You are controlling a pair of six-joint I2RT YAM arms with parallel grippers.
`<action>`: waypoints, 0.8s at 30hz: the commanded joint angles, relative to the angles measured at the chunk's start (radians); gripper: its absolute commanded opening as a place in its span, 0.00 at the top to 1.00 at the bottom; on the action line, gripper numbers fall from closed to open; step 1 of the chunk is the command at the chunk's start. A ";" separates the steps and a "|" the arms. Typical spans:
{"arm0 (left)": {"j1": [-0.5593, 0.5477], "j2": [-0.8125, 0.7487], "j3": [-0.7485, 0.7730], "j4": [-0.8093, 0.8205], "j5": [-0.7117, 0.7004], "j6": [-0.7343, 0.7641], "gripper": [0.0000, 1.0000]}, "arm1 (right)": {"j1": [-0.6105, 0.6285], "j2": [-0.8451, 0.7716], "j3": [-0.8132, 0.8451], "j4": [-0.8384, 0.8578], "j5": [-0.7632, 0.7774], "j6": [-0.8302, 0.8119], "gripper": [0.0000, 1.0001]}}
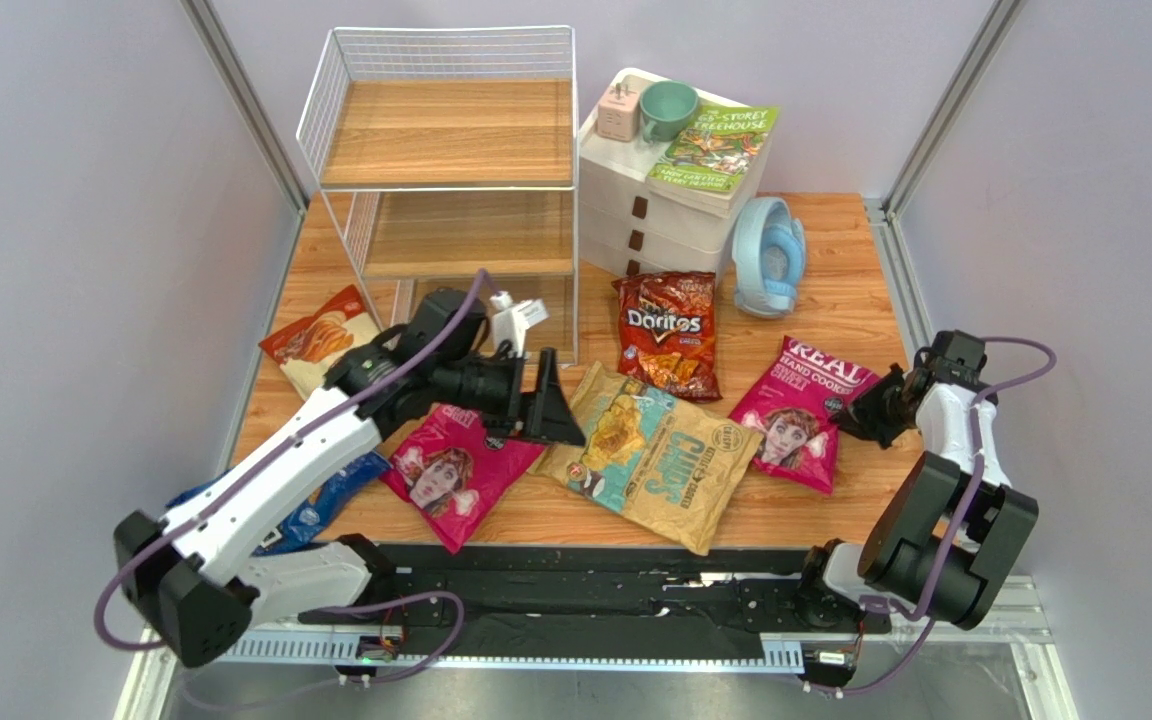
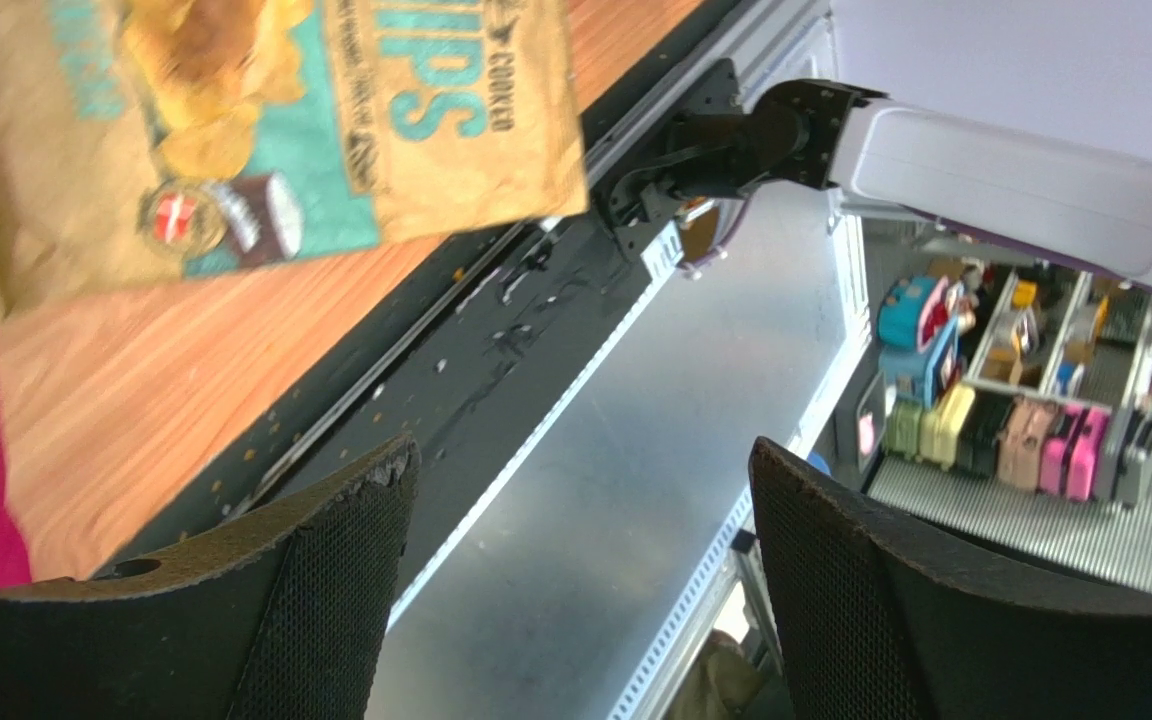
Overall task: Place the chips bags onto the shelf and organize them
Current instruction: Pick up the potato chip from the center of the board.
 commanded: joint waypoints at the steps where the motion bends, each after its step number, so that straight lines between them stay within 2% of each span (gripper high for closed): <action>1: -0.050 0.136 0.133 0.039 0.056 0.058 0.13 | -0.001 -0.025 0.050 0.009 0.000 0.088 1.00; 6: -0.050 0.270 0.248 0.068 0.104 0.046 0.10 | 0.001 -0.055 0.020 0.118 -0.045 0.183 1.00; 9: -0.057 0.366 0.294 0.185 0.181 -0.029 0.09 | -0.001 -0.068 -0.003 0.177 -0.033 0.243 1.00; 14: -0.106 0.514 0.389 0.252 0.213 -0.057 0.09 | -0.001 -0.084 -0.008 0.224 -0.022 0.301 1.00; 16: -0.119 0.544 0.383 0.314 0.228 -0.100 0.09 | -0.001 -0.085 -0.008 0.224 -0.022 0.303 1.00; 19: -0.155 0.604 0.359 0.494 0.245 -0.197 0.07 | -0.001 -0.084 -0.023 0.238 -0.040 0.318 1.00; 24: -0.252 0.762 0.490 0.434 0.242 -0.135 0.06 | -0.007 -0.099 -0.072 0.282 -0.086 0.416 1.00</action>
